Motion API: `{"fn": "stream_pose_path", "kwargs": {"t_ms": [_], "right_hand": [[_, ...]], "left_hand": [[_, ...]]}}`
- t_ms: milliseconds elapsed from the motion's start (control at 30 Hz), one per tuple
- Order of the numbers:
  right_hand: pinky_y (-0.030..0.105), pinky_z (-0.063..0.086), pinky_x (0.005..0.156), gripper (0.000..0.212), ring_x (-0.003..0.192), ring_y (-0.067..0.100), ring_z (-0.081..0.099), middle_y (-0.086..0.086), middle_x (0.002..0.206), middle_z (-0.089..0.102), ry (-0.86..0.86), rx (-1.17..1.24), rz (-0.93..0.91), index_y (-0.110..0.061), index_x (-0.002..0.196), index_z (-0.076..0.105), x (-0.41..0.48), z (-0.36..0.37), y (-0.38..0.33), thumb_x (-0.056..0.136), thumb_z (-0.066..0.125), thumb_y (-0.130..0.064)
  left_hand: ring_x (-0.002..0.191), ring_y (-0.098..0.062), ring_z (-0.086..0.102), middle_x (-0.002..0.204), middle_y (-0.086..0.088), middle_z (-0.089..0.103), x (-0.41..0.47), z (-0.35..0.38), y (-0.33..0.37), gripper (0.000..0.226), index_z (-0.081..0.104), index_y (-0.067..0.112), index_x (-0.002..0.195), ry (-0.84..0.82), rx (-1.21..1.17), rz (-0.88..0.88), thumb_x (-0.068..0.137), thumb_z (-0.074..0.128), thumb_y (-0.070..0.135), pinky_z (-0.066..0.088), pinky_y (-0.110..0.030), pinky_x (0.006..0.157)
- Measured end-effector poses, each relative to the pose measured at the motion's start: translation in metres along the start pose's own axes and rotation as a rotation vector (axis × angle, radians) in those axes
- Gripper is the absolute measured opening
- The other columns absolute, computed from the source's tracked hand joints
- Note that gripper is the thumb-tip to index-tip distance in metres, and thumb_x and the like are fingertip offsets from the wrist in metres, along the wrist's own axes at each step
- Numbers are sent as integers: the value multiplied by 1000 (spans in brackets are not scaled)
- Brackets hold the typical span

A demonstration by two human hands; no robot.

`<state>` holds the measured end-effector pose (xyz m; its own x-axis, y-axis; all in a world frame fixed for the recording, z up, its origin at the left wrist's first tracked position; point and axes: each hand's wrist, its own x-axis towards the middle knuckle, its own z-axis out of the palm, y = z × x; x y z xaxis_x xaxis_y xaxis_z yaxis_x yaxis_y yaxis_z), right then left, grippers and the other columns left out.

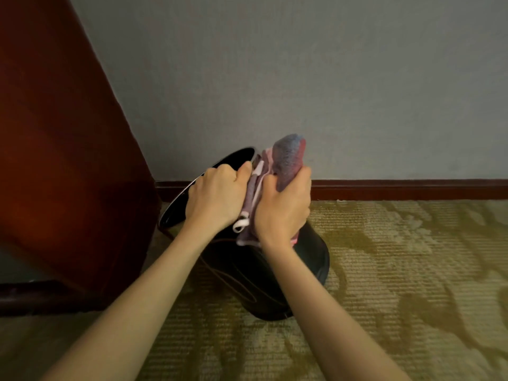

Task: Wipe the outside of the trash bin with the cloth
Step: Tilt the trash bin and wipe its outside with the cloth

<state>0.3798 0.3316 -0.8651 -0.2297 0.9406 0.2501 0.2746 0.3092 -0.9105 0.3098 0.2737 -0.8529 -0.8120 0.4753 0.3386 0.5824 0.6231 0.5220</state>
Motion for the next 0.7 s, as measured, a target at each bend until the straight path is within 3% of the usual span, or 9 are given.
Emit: {"fn": "stream_pose_path", "kwargs": {"t_ms": [200, 400, 567, 700], "right_hand": [[37, 40, 67, 26, 86, 31, 58, 8, 102, 59, -47, -14, 4, -11, 104, 47, 0, 1, -5, 88, 53, -30], [36, 37, 71, 32, 97, 38, 59, 12, 106, 63, -218, -87, 130, -14, 101, 51, 45, 15, -12, 85, 57, -41], [32, 36, 75, 46, 110, 36, 55, 17, 121, 59, -475, -147, 252, -6, 116, 55, 89, 30, -2, 84, 62, -38], [32, 37, 74, 48, 109, 36, 56, 18, 121, 59, -504, -183, 255, -6, 117, 56, 94, 34, 14, 84, 63, -40]], "left_hand": [[59, -29, 40, 50, 2, 39, -3, -2, -2, 62, 41, 14, 47, -7, -7, -6, 91, 29, 56, 32, -35, 59], [70, -39, 56, 68, -16, 58, -10, -5, -10, 59, 44, 13, 56, 14, 6, 21, 92, 25, 56, 37, -39, 59], [65, -41, 55, 59, -13, 49, -26, -12, -14, 60, 32, 16, 49, 1, -21, 60, 92, 24, 57, 40, -43, 59], [62, -34, 50, 59, -9, 50, -25, -13, -19, 61, 36, 16, 49, 44, 34, 55, 91, 22, 59, 35, -38, 57]]}}
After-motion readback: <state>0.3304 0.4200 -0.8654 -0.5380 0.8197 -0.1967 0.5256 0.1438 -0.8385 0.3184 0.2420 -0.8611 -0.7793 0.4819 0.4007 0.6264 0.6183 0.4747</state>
